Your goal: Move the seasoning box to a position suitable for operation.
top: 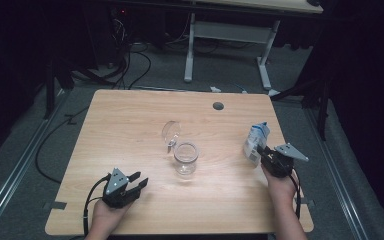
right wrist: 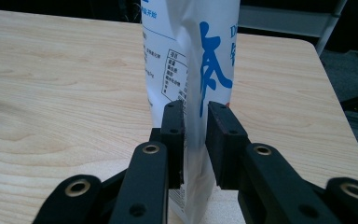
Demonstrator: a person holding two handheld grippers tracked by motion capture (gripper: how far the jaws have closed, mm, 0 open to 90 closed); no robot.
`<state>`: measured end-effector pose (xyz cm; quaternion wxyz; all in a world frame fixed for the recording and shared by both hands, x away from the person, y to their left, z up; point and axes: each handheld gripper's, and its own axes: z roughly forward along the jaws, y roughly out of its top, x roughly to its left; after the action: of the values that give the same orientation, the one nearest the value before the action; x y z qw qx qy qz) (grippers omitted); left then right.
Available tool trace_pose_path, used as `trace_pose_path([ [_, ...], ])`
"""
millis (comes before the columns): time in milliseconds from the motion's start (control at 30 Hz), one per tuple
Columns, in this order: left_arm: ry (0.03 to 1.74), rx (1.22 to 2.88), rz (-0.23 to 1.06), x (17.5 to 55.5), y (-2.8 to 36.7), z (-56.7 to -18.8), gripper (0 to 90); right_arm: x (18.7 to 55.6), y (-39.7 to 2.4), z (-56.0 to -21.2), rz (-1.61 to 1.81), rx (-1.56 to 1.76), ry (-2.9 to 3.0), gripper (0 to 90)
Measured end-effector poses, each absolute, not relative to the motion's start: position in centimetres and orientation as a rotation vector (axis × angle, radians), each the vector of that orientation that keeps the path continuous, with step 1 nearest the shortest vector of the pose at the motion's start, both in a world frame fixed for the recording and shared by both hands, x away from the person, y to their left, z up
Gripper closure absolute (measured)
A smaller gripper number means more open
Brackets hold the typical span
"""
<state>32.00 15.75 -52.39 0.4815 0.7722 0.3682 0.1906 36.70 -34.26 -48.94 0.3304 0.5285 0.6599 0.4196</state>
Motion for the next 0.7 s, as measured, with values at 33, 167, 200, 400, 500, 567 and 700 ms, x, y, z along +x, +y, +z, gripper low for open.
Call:
trace_pose_path([
  [33, 0.898, 1.882, 0.465, 32.0, 15.74, -52.4, 60.1, 36.7, -34.27, -49.01, 1.1, 1.377, 1.724, 79.8],
  [167, 0.899, 1.88, 0.467, 32.0, 15.75, -52.41, 60.0, 36.53, -34.36, -49.28, 1.111, 1.354, 1.722, 84.9],
  [200, 0.898, 1.88, 0.467, 32.0, 15.76, -52.41, 60.0, 36.49, -34.34, -49.31, 1.106, 1.347, 1.722, 85.7],
  [400, 0.891, 1.879, 0.468, 31.98, 15.71, -52.44, 59.7, 36.47, -34.32, -49.25, 1.099, 1.341, 1.728, 88.8],
  [500, 0.885, 1.879, 0.465, 31.95, 15.73, -52.41, 59.3, 36.5, -34.31, -49.19, 1.103, 1.352, 1.728, 89.3],
  [567, 0.877, 1.875, 0.459, 31.92, 15.75, -52.36, 58.2, 36.54, -34.2, -49.1, 1.089, 1.343, 1.736, 89.4],
  [700, 0.855, 1.869, 0.438, 31.86, 15.83, -52.24, 54.9, 36.63, -34.05, -48.72, 1.084, 1.342, 1.755, 89.6],
])
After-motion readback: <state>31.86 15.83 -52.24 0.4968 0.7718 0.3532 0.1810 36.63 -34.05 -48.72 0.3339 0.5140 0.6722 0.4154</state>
